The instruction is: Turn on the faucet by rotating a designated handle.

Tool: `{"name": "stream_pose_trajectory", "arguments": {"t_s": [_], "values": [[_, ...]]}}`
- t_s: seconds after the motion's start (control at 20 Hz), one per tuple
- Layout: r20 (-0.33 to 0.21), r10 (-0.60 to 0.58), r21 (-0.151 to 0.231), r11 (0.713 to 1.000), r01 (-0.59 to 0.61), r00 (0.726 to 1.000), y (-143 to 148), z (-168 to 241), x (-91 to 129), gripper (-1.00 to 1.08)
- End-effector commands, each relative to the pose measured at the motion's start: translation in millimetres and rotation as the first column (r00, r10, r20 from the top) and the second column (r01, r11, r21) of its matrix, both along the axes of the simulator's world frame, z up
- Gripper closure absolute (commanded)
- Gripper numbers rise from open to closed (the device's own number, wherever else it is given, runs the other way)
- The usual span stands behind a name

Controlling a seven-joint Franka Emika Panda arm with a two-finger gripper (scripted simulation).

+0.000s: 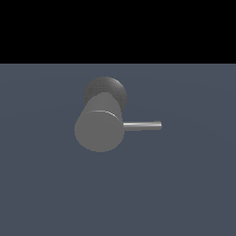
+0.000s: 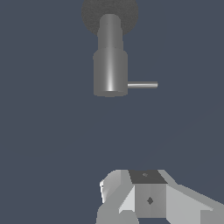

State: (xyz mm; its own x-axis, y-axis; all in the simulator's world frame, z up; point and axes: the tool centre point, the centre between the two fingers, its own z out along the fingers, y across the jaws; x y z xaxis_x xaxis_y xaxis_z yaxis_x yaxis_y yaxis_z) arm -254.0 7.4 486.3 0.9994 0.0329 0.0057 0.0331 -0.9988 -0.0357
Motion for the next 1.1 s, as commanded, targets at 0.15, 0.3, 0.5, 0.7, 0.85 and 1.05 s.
{"name": "stream_pose_trajectory", "arguments": {"t_s": [0.15,0.3,0.5,0.7,0.85,1.05], "values": [[-0.003,-0.007,0.0,1.0,0.007,1.0,-2,-1,1,1.08],[-0.009,-0.025,0.003,1.0,0.025,1.0,-8,-4,3,1.08],[-0.01,-0.046,0.018,0.999,0.046,0.999,-15,-7,6,1.08],[0.006,-0.045,0.051,0.998,0.045,0.999,-16,-4,7,1.08],[0.031,-0.037,0.093,0.995,0.034,0.999,-15,1,7,1.08],[0.079,-0.03,0.174,0.985,0.016,0.996,-14,10,9,1.08]]}}
